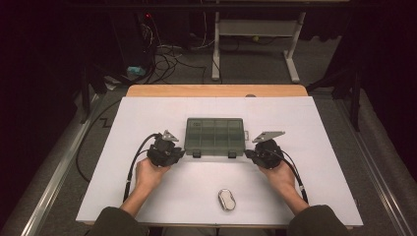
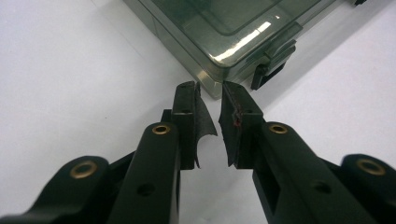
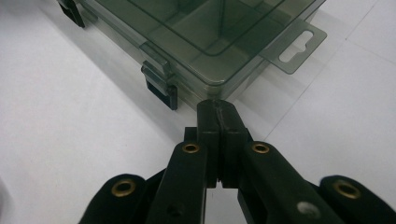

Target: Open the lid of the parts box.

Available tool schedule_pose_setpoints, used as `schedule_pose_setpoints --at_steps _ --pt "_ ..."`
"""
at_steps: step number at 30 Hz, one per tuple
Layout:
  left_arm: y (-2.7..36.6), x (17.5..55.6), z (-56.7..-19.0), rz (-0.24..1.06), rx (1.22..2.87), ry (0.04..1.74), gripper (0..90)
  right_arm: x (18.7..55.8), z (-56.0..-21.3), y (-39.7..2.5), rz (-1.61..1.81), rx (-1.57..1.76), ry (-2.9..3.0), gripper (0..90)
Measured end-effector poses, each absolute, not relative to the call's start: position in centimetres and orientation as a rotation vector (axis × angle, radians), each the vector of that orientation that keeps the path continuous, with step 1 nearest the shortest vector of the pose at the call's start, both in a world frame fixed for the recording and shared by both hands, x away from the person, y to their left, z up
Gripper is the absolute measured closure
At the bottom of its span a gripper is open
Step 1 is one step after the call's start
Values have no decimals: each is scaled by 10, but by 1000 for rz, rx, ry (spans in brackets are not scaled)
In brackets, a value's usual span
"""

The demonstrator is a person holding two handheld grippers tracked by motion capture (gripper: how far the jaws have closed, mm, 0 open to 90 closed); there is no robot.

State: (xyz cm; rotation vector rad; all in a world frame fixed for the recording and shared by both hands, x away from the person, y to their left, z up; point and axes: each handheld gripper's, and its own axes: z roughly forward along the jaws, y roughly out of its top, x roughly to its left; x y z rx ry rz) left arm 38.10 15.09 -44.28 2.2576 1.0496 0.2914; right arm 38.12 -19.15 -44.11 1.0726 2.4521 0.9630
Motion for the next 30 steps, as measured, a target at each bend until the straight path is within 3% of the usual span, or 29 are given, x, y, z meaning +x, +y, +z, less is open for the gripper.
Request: schedule_pose_setpoints --at_steps 8,17,30 --pt "149 381 -436 303 2221 1034 708 379 -436 -195 1060 1076 2397 885" --pt "137 390 -428 391 2171 1054 513 381 -429 -198 1134 1083 2373 865" --pt "132 407 -407 433 2104 1051 481 410 -427 -187 1080 1249 2345 779"
